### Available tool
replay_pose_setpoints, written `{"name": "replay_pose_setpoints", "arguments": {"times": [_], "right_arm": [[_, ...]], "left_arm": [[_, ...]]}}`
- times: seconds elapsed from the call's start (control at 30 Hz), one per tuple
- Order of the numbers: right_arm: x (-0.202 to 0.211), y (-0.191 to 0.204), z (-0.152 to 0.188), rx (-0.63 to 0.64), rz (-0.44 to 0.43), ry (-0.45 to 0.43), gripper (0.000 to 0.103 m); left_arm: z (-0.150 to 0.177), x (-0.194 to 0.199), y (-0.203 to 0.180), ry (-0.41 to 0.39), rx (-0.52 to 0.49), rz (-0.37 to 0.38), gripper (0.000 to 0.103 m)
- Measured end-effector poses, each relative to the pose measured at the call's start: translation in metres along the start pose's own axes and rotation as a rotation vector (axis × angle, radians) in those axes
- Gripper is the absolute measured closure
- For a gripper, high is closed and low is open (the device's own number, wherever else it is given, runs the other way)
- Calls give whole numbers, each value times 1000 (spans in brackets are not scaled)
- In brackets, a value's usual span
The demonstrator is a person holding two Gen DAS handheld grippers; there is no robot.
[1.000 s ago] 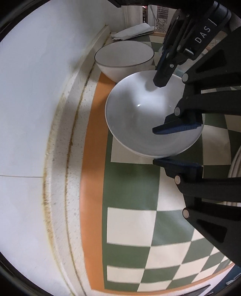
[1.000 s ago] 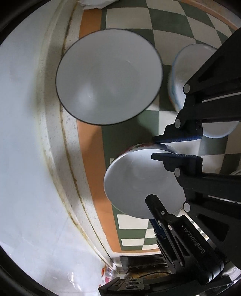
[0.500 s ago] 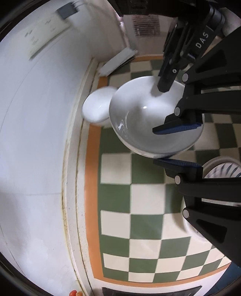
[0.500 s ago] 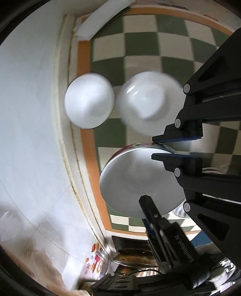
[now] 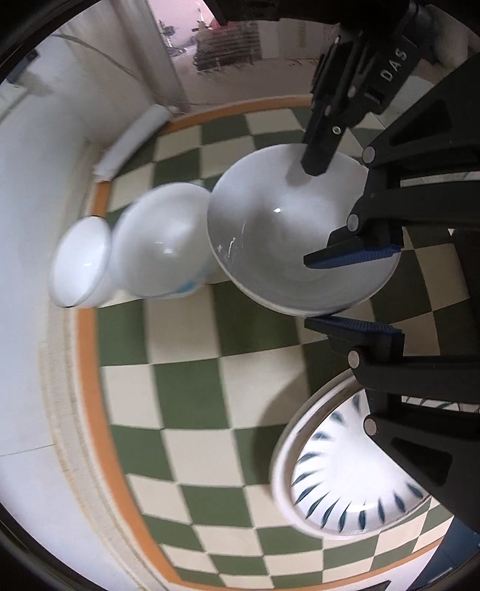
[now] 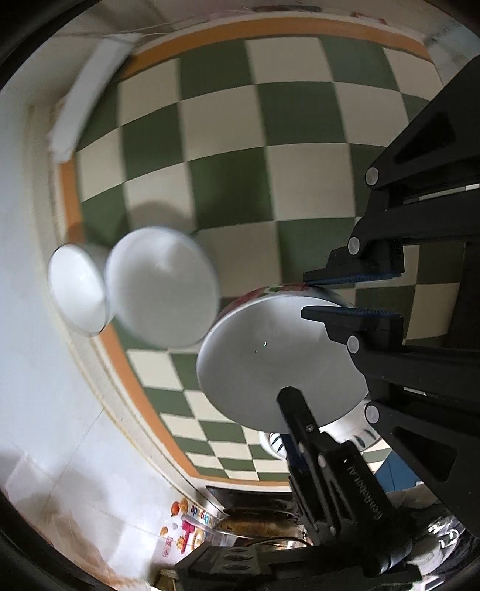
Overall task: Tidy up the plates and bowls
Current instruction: 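Lift the red-flowered white bowl and carry it toward the blue-dotted bowl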
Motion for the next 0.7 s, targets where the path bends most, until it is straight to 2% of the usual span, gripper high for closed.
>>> {"name": "replay_pose_setpoints", "arguments": {"times": [0.17, 0.4, 0.7], "right_arm": [[-21, -23, 12, -30, 21, 17, 90], [-36, -42, 25, -50, 37, 50, 90], [-42, -47, 24, -55, 48, 70, 90]], "left_arm": [[13, -30, -6, 69, -16, -31, 79], [26, -49, -13, 120, -38, -44, 79], [29, -55, -14, 131, -50, -42, 79]]}}
Point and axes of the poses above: each gripper's, at about its wrist camera, not at the fingertips, and x roughly against the way its jaws point, y to its left, z to its underside, the point moved 5 cm from there along -x, roughly the way its jaws point, and after that the axes turned 10 degrees about -x, right-handed, at the moved point
